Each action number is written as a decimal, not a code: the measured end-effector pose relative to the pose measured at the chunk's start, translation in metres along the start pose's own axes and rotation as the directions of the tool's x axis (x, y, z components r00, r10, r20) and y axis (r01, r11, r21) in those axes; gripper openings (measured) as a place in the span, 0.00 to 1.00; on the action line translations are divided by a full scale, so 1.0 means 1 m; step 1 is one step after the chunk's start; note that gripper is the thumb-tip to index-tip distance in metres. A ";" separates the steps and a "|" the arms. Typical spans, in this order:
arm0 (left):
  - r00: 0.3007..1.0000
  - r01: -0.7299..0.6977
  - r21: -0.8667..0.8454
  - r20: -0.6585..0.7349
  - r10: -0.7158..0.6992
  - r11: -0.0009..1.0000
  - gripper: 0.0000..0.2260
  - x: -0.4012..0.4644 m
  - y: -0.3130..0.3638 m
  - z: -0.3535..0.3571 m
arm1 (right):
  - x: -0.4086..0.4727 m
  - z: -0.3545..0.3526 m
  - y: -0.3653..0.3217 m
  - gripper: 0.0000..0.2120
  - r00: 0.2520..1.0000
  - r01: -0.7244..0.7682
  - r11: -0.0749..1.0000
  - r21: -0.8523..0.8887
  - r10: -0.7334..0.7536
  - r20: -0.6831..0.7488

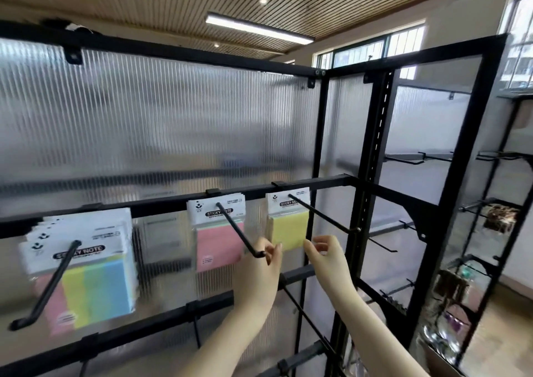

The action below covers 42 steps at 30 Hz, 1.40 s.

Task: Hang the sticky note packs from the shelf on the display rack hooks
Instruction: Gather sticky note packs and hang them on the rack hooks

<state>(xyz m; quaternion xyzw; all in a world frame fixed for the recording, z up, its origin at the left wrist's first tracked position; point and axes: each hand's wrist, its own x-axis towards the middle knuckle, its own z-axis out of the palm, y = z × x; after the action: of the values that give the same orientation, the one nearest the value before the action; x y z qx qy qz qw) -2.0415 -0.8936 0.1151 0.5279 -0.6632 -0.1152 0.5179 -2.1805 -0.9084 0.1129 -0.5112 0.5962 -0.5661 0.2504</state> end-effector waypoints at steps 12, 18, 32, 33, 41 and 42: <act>0.950 0.165 0.275 0.215 -0.228 0.947 0.14 -0.095 -0.023 -0.057 | -0.081 0.008 0.016 0.07 0.964 0.062 0.992 -0.112 -0.030 0.265; 0.937 0.273 0.324 0.123 -0.326 0.906 0.09 -0.155 -0.042 -0.136 | -0.148 0.052 -0.010 0.07 0.871 0.204 0.978 -0.036 -0.165 0.462; 0.904 0.404 0.386 -0.308 -0.297 0.829 0.05 -0.258 -0.073 -0.347 | -0.336 0.182 -0.118 0.06 0.528 0.389 0.882 0.267 -0.451 0.720; 0.895 0.424 0.387 -0.320 -0.312 0.819 0.05 -0.265 -0.078 -0.365 | -0.349 0.194 -0.126 0.06 0.505 0.401 0.872 0.282 -0.467 0.726; 0.822 0.542 0.404 -0.439 -0.363 0.737 0.05 -0.336 -0.119 -0.519 | -0.479 0.297 -0.187 0.04 0.382 0.434 0.819 0.376 -0.545 0.746; 0.808 0.560 0.400 -0.459 -0.369 0.726 0.04 -0.346 -0.122 -0.538 | -0.498 0.309 -0.193 0.04 0.360 0.434 0.813 0.388 -0.551 0.753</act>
<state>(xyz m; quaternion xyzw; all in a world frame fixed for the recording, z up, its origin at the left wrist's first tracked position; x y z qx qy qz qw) -1.5681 -0.4488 0.0692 0.8099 -0.4098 0.0347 0.4183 -1.6712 -0.5620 0.0812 -0.8553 0.1823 -0.3316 0.3539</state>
